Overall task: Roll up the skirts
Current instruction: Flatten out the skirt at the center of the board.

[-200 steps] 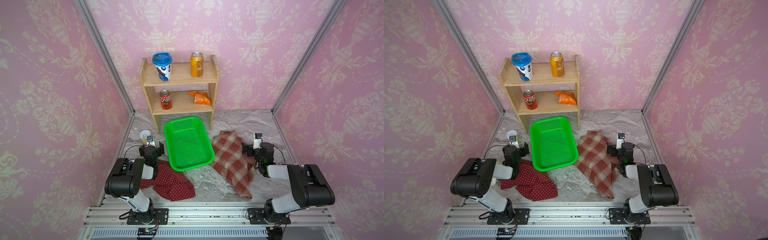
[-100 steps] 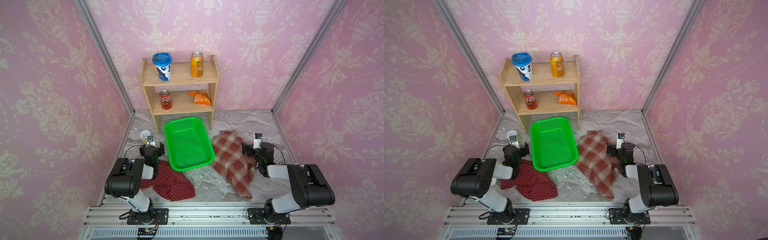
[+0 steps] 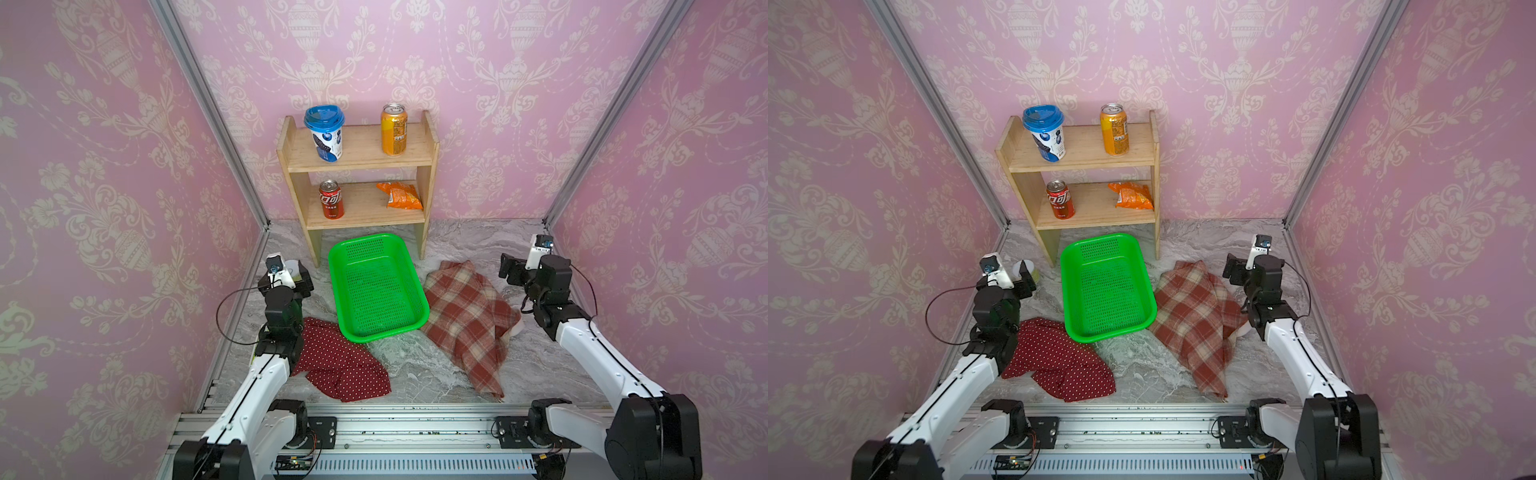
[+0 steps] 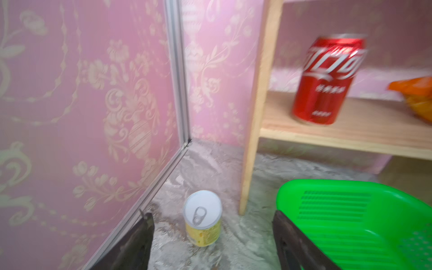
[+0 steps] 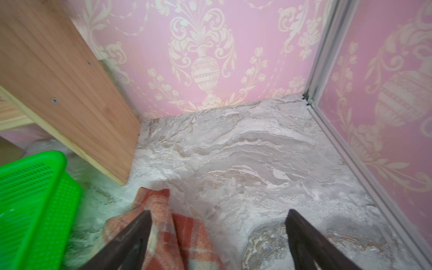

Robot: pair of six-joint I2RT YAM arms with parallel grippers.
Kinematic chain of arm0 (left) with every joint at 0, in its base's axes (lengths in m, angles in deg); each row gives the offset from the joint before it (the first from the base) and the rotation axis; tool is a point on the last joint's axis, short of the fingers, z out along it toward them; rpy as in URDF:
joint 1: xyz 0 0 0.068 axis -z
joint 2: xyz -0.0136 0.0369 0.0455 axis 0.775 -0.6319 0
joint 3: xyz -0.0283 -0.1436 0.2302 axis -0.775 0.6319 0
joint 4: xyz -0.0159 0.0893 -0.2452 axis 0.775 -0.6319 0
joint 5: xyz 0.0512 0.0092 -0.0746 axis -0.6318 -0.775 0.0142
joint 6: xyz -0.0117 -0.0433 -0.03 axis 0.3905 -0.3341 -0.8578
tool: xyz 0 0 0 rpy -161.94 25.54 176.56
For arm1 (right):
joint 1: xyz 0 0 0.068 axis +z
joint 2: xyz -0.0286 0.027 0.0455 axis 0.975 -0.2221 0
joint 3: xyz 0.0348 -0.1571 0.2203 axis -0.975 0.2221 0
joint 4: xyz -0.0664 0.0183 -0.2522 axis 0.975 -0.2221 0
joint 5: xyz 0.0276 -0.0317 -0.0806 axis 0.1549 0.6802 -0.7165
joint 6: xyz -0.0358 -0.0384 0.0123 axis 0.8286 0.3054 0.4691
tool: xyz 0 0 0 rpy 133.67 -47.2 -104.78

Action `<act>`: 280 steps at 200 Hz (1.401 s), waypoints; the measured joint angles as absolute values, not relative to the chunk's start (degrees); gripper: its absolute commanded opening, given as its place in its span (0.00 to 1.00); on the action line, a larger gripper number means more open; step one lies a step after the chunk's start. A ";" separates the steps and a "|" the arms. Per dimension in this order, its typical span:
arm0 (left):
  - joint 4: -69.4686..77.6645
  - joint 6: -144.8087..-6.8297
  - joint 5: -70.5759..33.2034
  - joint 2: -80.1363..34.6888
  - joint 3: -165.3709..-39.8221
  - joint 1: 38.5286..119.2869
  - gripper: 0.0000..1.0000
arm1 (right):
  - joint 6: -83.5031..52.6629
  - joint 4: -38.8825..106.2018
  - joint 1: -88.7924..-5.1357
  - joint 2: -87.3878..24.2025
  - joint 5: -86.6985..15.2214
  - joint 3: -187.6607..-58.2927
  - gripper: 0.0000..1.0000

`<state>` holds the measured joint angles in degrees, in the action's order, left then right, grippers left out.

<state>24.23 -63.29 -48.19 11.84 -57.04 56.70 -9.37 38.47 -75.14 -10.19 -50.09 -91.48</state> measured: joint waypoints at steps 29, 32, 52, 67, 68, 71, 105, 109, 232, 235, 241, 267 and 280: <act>15.42 -64.12 -43.25 17.05 -60.23 68.26 0.81 | -10.44 25.75 -74.38 -18.98 -39.57 -104.79 0.83; 14.62 -64.18 -42.86 16.92 -60.52 69.33 0.81 | -10.11 24.65 -74.34 -20.68 -38.52 -106.39 0.82; 9.44 -64.56 -40.26 14.51 -62.79 75.12 0.82 | -9.30 17.90 -73.57 -31.35 -32.58 -116.50 0.75; 6.57 -64.99 -38.53 11.73 -65.22 77.51 0.83 | -7.97 13.94 -72.67 -37.10 -30.07 -120.57 0.69; 6.48 -65.01 -38.47 11.63 -65.35 77.57 0.83 | -8.01 13.75 -72.63 -37.29 -30.00 -120.70 0.69; 6.05 -65.15 -38.03 10.97 -65.94 77.90 0.83 | -7.60 12.92 -72.41 -38.25 -29.72 -121.23 0.68; 4.63 -66.19 -35.06 5.40 -71.97 78.47 0.85 | -4.12 5.73 -70.05 -45.20 -27.60 -124.94 0.65; 4.65 -66.24 -34.77 4.85 -72.58 78.47 0.85 | -3.77 5.16 -69.79 -45.82 -27.53 -125.44 0.66; 6.44 -66.41 -31.34 -3.41 -76.60 78.47 0.87 | 0.38 1.94 -68.48 -51.70 -34.83 -131.24 0.71; 6.46 -66.39 -31.36 -3.56 -76.60 78.47 0.87 | 0.53 1.94 -68.52 -51.61 -35.18 -131.24 0.71; 6.53 -66.39 -31.34 -3.85 -76.60 78.47 0.87 | 0.77 1.94 -68.63 -51.50 -35.68 -131.24 0.71; 6.70 -66.39 -31.34 -4.35 -76.60 78.47 0.87 | 2.04 1.66 -69.44 -51.50 -36.30 -131.30 0.67; 6.75 -66.39 -31.34 -4.40 -76.60 78.47 0.87 | 2.43 1.38 -69.72 -51.70 -36.23 -131.52 0.58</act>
